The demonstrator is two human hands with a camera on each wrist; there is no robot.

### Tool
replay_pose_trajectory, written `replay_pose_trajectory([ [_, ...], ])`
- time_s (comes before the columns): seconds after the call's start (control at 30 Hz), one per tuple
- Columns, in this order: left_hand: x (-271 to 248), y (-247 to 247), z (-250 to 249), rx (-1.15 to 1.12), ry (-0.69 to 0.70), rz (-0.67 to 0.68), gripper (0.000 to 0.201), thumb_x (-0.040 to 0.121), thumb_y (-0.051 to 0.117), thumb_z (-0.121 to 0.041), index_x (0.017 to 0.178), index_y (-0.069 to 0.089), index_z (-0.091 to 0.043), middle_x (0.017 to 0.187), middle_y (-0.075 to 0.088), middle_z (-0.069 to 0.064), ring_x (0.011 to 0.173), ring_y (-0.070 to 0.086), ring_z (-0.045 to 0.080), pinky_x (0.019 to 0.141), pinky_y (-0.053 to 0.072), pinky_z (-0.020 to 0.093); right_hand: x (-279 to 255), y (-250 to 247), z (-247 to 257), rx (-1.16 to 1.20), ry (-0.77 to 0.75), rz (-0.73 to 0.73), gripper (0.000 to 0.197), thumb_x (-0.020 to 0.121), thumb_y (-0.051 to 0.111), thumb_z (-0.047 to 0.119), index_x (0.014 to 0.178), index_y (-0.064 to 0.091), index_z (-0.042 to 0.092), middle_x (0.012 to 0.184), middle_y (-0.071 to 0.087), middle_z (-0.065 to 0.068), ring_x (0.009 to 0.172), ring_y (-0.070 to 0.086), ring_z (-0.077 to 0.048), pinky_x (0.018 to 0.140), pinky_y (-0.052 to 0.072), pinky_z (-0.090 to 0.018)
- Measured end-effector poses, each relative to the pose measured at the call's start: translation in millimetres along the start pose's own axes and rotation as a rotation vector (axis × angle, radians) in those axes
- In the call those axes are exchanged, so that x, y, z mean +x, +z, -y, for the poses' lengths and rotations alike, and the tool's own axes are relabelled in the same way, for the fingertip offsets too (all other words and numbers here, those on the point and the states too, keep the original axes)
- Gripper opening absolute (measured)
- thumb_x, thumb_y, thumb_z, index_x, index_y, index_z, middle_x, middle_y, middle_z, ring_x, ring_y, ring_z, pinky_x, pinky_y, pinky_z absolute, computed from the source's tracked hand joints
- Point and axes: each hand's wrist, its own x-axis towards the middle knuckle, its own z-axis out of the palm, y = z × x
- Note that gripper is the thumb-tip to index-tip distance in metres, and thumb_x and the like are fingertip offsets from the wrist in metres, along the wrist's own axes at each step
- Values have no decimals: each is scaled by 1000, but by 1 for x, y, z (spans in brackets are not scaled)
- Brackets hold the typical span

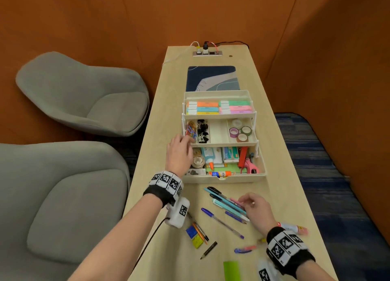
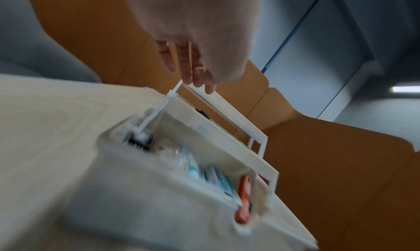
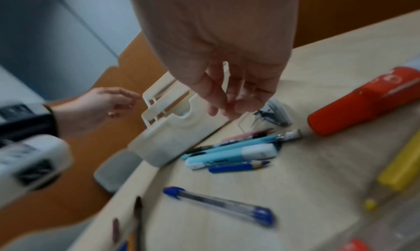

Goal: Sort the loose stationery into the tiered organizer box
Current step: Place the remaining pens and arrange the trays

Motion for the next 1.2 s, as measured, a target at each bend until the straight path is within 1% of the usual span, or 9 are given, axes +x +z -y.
replay_pose_trajectory([
  [0.07, -37, 7, 0, -70, 7, 63, 16, 93, 49, -12, 102, 61, -16, 101, 57, -4, 90, 54, 12, 86, 46, 31, 4, 5, -3, -196, -63, 39, 19, 87, 54, 3, 89, 61, 21, 102, 59, -1, 91, 58, -11, 78, 44, -15],
  [0.13, -74, 17, 1, -57, 20, 199, 16, 95, 49, -16, 105, 60, -17, 103, 59, -6, 89, 56, 8, 87, 49, 28, 6, 12, -4, -352, -135, 93, 19, 88, 58, 15, 105, 59, 23, 110, 53, 1, 102, 53, -12, 88, 44, -21],
  [0.2, -107, 29, 4, -16, 51, 319, 17, 95, 48, -19, 108, 59, -21, 105, 59, -10, 89, 56, 7, 86, 48, 27, 7, 20, 0, -499, -199, 120, 29, 90, 57, 29, 117, 53, 23, 115, 48, 2, 108, 48, -14, 90, 43, -25],
  [0.27, -129, 38, 8, 1, 56, 367, 16, 95, 47, -21, 105, 59, -22, 102, 58, -9, 85, 56, 12, 83, 47, 31, 10, 26, 7, -606, -223, 132, 36, 88, 58, 38, 119, 51, 22, 115, 45, 0, 110, 45, -17, 88, 45, -29],
  [0.43, -152, 42, 12, 21, -25, 396, 16, 95, 44, -22, 103, 58, -22, 100, 56, -6, 82, 55, 16, 77, 41, 25, 24, 31, 23, -738, -193, 203, 40, 85, 61, 37, 118, 51, 16, 118, 46, -6, 113, 45, -23, 93, 44, -34],
  [0.53, -158, 37, 15, 6, -56, 407, 16, 95, 44, -22, 104, 58, -22, 101, 56, -6, 84, 56, 16, 79, 45, 29, 30, 34, 29, -801, -207, 241, 43, 86, 57, 35, 122, 48, 13, 123, 47, -9, 116, 45, -25, 95, 44, -37],
  [0.67, -162, 29, 21, 6, -89, 414, 18, 95, 44, -20, 107, 58, -21, 103, 54, -6, 88, 56, 14, 80, 45, 26, 35, 38, 36, -885, -154, 281, 52, 85, 53, 44, 124, 45, 11, 124, 48, -10, 117, 46, -26, 95, 44, -40],
  [1.0, -170, 9, 33, 21, -139, 382, 19, 94, 43, -18, 105, 58, -22, 99, 54, -6, 85, 55, 14, 80, 45, 29, 30, 50, 34, -1064, -170, 185, 59, 81, 46, 52, 123, 46, 11, 125, 54, -10, 114, 50, -27, 91, 42, -40],
  [1.2, -175, 6, 37, 71, -162, 383, 18, 94, 44, -19, 106, 57, -21, 98, 54, -4, 84, 54, 14, 80, 45, 28, 26, 50, 29, -1052, -205, 165, 58, 82, 46, 56, 120, 46, 12, 122, 56, -9, 112, 52, -27, 88, 42, -39],
])
